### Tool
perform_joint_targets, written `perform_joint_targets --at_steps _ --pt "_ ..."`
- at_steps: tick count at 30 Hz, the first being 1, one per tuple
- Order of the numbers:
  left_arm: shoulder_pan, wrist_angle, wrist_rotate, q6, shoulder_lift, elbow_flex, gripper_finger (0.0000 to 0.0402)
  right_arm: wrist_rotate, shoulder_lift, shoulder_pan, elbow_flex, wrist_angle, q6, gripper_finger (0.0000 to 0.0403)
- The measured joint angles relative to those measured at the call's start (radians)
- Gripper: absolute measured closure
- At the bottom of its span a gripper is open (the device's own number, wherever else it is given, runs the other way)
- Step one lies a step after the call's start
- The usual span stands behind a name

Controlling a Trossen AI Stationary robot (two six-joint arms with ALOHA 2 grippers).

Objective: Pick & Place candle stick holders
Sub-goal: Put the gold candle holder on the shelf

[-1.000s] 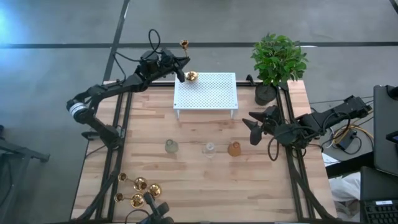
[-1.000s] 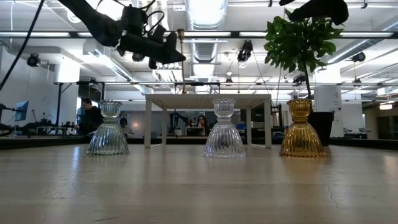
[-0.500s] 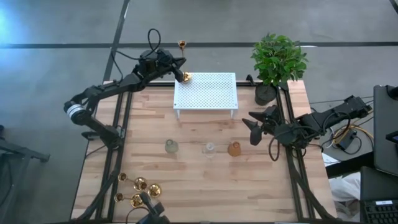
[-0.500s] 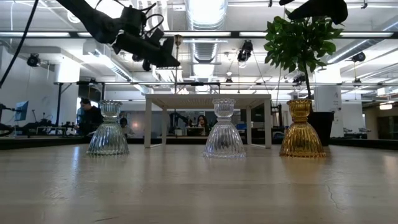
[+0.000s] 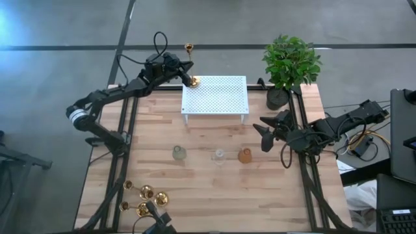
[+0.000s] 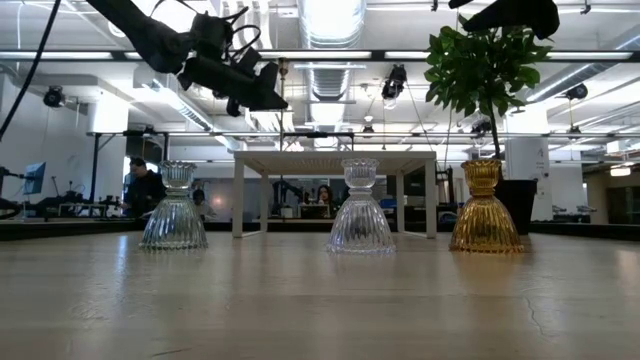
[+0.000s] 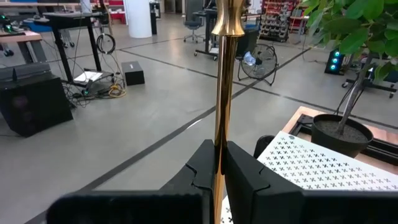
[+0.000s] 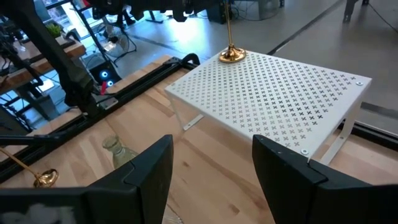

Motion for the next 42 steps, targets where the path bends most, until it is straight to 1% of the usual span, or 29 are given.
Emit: perform_joint_targets --at_steps 3,7,12,15,18,23,26,36,42 --pt "0.002 0.033 -0.001 -0.007 0.000 -0.018 0.0382 0.000 0.000 0.000 0.000 0.000 0.000 0.0193" --pt "0.007 0.029 0.000 -0.027 -0.002 -0.020 0.0379 0.000 0.000 0.000 0.000 0.000 0.000 0.0193" --pt "0.007 -0.005 0.001 -0.032 0.003 -0.025 0.0327 0.000 0.000 0.000 0.000 0.000 0.000 0.0193" --pt "0.008 0.001 0.000 -0.035 0.002 -0.025 0.0307 0.000 0.000 0.000 0.000 0.000 0.000 0.0193" --pt "0.008 -0.002 -0.002 -0.038 0.000 -0.025 0.0298 0.000 0.000 0.000 0.000 0.000 0.000 0.0193" --pt "0.008 -0.001 -0.042 -0.060 0.000 -0.025 0.0289 0.000 0.000 0.000 0.000 0.000 0.000 0.0193" --pt "0.009 -0.003 -0.049 -0.060 -0.006 -0.025 0.0282 0.000 0.000 0.000 0.000 0.000 0.000 0.0193" --pt "0.009 -0.009 -0.046 -0.065 -0.032 -0.025 0.0238 0.000 0.000 0.000 0.000 0.000 0.000 0.0193" --pt "0.009 -0.073 -0.024 -0.068 -0.050 -0.025 0.0214 -0.001 0.000 0.000 0.000 0.000 0.000 0.0193"
